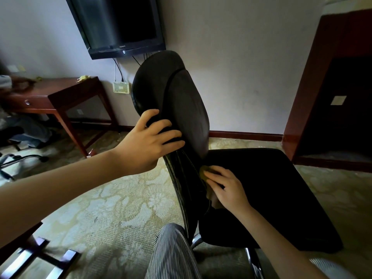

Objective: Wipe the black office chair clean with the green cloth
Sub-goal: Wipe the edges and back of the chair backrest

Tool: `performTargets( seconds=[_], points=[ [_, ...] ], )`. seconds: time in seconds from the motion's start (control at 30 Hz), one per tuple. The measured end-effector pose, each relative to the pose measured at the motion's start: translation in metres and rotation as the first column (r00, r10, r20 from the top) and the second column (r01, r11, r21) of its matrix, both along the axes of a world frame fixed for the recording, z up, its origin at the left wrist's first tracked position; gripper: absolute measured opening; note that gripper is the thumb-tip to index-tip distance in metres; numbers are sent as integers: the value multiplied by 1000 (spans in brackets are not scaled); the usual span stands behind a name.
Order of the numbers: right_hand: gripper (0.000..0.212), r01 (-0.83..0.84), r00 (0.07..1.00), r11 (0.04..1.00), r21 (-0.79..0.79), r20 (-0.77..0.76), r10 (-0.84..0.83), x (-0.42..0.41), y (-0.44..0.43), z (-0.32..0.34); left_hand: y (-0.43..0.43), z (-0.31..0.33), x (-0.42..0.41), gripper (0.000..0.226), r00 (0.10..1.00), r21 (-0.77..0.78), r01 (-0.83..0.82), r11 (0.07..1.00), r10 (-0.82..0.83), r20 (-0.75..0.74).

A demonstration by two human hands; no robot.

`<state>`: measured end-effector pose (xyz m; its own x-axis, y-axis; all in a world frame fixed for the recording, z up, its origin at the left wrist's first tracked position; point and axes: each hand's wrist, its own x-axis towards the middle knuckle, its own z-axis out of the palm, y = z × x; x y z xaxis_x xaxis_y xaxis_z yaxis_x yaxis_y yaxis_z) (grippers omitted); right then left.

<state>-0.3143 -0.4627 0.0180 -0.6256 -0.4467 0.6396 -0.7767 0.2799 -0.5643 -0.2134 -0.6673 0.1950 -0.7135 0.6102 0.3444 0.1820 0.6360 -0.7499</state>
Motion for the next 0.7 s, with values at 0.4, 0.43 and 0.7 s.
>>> performTargets(
  seconds=[0.4, 0.43, 0.7],
  points=[
    [32, -14, 987, 998, -62, 156, 23, -7, 8, 17, 0, 0, -1, 49, 1000, -14, 18, 1000, -18, -15],
    [30, -22, 995, 999, -42, 97, 26, -4, 5, 14, 0, 1, -1, 49, 1000, -14, 19, 1000, -20, -13],
    [32, 79, 993, 987, 136, 72, -90, 10, 20, -49, -1, -1, -3, 50, 999, -27, 14, 1000, -15, -30]
  ],
)
